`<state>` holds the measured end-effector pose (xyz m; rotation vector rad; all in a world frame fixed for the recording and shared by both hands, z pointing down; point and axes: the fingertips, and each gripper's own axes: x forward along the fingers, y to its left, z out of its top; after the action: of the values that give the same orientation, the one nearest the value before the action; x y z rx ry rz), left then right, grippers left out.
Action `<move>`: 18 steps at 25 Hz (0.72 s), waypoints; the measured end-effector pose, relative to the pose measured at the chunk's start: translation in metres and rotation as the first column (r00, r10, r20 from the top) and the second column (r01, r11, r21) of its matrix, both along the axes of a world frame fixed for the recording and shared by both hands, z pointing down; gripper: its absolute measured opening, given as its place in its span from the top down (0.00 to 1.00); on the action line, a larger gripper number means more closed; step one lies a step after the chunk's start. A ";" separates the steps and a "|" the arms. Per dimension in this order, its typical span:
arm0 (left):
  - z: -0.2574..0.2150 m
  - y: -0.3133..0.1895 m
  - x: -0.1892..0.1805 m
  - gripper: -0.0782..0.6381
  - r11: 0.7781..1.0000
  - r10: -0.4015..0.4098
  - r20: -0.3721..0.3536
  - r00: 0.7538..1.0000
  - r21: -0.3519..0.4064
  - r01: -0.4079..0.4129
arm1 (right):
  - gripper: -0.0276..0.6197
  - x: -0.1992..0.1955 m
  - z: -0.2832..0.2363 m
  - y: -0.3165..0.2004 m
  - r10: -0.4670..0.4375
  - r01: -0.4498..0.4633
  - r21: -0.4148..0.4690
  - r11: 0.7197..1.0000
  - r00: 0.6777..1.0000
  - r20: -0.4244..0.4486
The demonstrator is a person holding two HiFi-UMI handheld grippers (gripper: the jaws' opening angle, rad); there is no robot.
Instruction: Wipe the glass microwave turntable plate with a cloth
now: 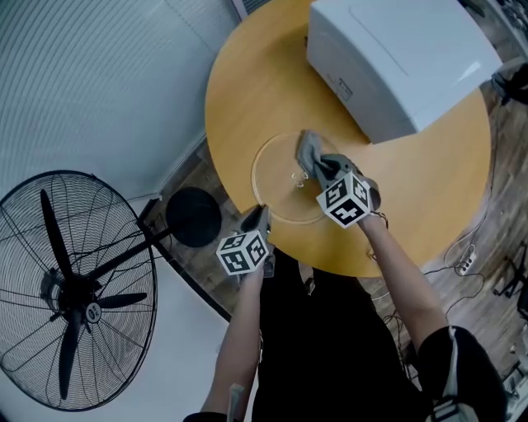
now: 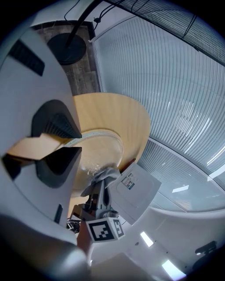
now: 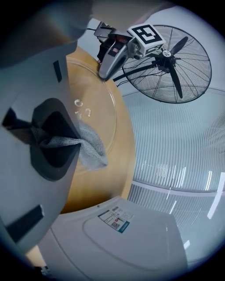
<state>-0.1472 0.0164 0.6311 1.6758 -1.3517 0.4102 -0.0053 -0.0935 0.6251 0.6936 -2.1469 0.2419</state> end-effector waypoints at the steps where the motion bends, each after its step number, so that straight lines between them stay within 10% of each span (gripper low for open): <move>1: 0.000 0.000 0.000 0.81 1.000 0.000 0.001 1.000 0.000 0.000 | 0.93 -0.007 0.000 0.006 -0.017 0.017 -0.004 1.000 1.000 0.005; 18: 0.000 0.000 0.000 0.81 1.000 -0.005 0.027 1.000 0.012 0.004 | 0.92 -0.111 0.003 0.079 -0.332 0.330 0.042 0.943 0.941 0.063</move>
<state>-0.1470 0.0166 0.6307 1.6825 -1.3802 0.4244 -0.1161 -0.0143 0.6285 0.3344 -2.2973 0.0515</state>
